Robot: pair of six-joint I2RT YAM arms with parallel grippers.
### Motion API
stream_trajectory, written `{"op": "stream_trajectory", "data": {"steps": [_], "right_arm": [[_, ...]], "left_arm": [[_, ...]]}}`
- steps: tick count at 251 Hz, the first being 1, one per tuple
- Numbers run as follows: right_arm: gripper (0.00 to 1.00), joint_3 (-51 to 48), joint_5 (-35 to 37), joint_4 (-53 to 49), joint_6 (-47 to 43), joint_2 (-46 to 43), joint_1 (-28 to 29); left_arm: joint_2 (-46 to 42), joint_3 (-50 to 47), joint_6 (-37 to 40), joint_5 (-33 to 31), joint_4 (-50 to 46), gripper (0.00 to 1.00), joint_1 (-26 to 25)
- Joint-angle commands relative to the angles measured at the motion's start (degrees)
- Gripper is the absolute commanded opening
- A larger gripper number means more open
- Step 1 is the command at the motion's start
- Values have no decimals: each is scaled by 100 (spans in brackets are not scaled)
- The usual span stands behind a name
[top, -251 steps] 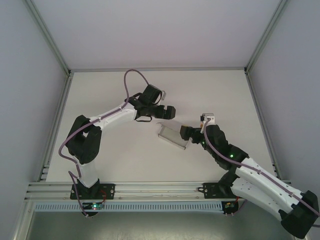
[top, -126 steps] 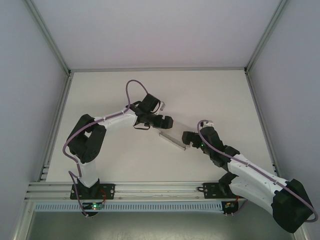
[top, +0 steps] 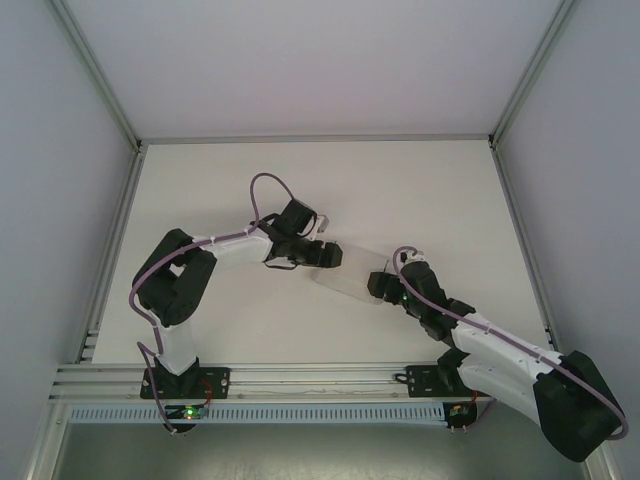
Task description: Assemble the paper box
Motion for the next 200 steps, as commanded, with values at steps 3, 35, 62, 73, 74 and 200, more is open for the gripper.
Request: {"op": "stream_trajectory", "data": {"steps": [3,35,62,73,74,200], "right_arm": [[71,-92,-137,238,-20,174,-83],[61,-163,-163,322,15,237,-127],[54,-249,-174,350,19,212,-184],[50,-294,-196,358,20,195,-199],[50,-294,-201,359,18,194,-201],[26,-294,-547,456,-71,388,-380]], "left_arm": [[-113,-193,-59,100,236,75,37],[-97,-339,-155,190,412,67,35],[-155,-489,-187,184,535,63,39],[-188,-542,-191,205,571,62,34],[-185,-545,-194,208,575,61,33],[-434,-1141,-513,104,1064,35,33]]}}
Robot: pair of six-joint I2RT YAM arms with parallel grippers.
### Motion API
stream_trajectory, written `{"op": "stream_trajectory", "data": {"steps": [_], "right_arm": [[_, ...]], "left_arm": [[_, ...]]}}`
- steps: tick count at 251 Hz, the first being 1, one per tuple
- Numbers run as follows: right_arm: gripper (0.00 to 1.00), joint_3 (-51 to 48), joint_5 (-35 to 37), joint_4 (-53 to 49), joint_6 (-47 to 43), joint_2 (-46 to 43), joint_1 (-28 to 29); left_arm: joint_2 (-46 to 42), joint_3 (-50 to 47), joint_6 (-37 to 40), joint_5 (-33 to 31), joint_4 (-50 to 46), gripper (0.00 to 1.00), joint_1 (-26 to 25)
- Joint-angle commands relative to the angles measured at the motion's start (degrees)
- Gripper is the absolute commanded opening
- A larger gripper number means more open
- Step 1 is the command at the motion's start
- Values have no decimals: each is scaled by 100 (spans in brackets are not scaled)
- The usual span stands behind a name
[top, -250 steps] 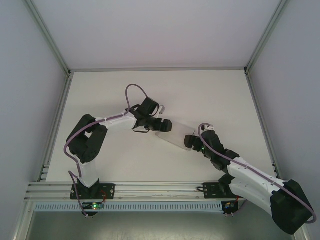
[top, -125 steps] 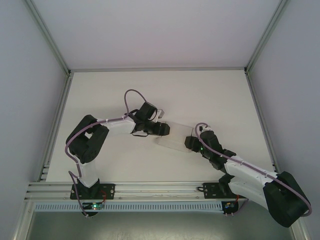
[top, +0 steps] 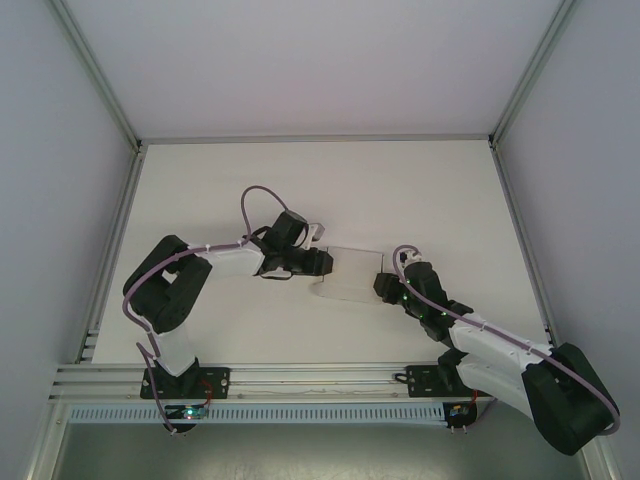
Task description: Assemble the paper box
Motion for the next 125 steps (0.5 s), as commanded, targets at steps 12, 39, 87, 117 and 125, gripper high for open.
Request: {"op": "stream_trajectory", "data": {"steps": [12,39,87,117,125], "right_arm": [[26,23,-16,-408,-97,115,-90],[28,186,-105,-516,-126,-19,-99],[62,493,34,-941,-138,-380,-95],[77,543,41,-968,-19,-603,-102],[82,547,-1,-971,10,-640,-105]], "left_arm": [[-83,-212,-97,-262,-24,33,39],[-114,-282,-175,-278,54,28,43],[-238,-564,-406,-448,348,16,51],[-341,-799,-579,-513,647,11,73],[-355,-887,-656,-521,749,10,82]]}}
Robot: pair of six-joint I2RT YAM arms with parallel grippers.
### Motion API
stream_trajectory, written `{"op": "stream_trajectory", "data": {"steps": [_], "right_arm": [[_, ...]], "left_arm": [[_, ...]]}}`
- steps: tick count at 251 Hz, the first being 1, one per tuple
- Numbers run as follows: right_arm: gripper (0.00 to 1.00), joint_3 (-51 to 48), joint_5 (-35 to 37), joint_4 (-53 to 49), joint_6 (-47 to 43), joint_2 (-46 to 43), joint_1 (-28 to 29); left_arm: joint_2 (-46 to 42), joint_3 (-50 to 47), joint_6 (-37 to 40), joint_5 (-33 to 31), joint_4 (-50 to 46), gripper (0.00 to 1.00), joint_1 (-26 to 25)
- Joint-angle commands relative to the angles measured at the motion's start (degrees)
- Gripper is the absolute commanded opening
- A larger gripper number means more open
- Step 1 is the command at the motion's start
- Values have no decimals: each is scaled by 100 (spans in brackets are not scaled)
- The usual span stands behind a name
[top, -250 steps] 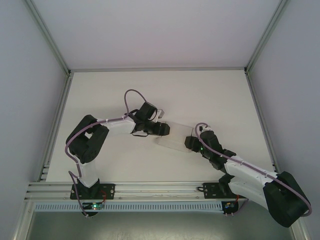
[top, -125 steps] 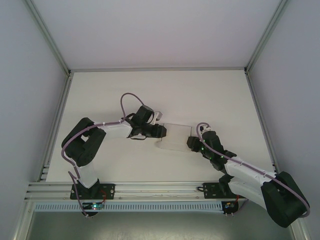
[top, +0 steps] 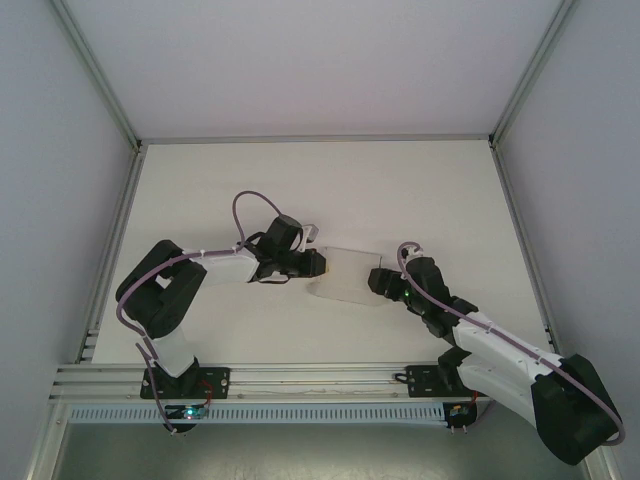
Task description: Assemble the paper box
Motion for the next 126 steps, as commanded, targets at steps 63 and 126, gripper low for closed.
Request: {"op": "stream_trajectory", "data": {"steps": [63,126], "right_arm": [[98,195,-428,-208,85,-184,-78],[98,386,-585,-87,188,135,-87]], "left_arm": [[-60,-1019,-963,91,1503,0,266],[-199,-1510,-1354,329,2519,0,370]]}}
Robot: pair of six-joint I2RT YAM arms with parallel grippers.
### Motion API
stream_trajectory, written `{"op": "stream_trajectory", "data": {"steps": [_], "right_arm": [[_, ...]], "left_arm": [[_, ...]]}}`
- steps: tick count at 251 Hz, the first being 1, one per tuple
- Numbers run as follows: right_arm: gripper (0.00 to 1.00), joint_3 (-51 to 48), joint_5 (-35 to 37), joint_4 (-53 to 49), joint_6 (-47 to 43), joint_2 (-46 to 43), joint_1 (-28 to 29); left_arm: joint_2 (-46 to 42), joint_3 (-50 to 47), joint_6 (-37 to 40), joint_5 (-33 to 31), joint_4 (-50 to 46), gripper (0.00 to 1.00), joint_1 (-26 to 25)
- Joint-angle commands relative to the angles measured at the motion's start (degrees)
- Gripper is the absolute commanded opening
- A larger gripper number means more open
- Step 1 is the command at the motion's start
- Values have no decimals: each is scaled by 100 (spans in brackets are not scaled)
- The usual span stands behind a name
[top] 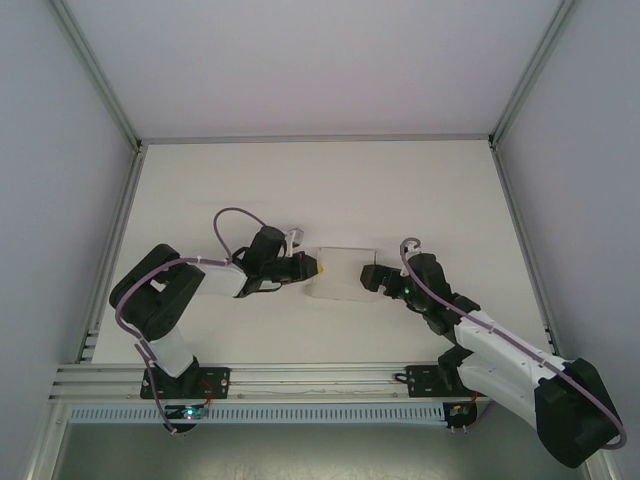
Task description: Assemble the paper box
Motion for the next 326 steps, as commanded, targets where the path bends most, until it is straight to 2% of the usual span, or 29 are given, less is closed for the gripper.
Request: {"op": "stream_trajectory", "data": {"steps": [1,81,138,163,181,221,269,285,302,326], "right_arm": [[98,169,-204,88,110,130,-50],[98,263,-833,553,344,601,-170],[97,273,-1497,1198,490,1193,-387],[89,307,-1825,1577,499,1511,-418],[78,363,-2025,1749,505,1765,-477],[69,416,-2695,2351,560,2219,-669],[48,374,-2681,2458,637,2263,-740],[41,347,-2687,2454,679,2227,-751],[39,328,-2722,2434,710,2176,-757],[38,334,-2749,2316,689,2074,-758]], "left_arm": [[-44,-289,-316,49,449,0,120],[128,-700,-565,287,1626,0,206],[-34,-765,-426,228,1474,0,211],[-26,-783,-395,213,1486,0,215],[5,-784,-401,213,1519,0,216],[80,-819,-428,200,1607,0,215],[-18,-801,-321,122,1495,0,213],[-111,-797,-281,157,1566,6,219],[-272,-767,-188,159,1500,14,218],[-668,-629,92,41,1001,43,211]]}}
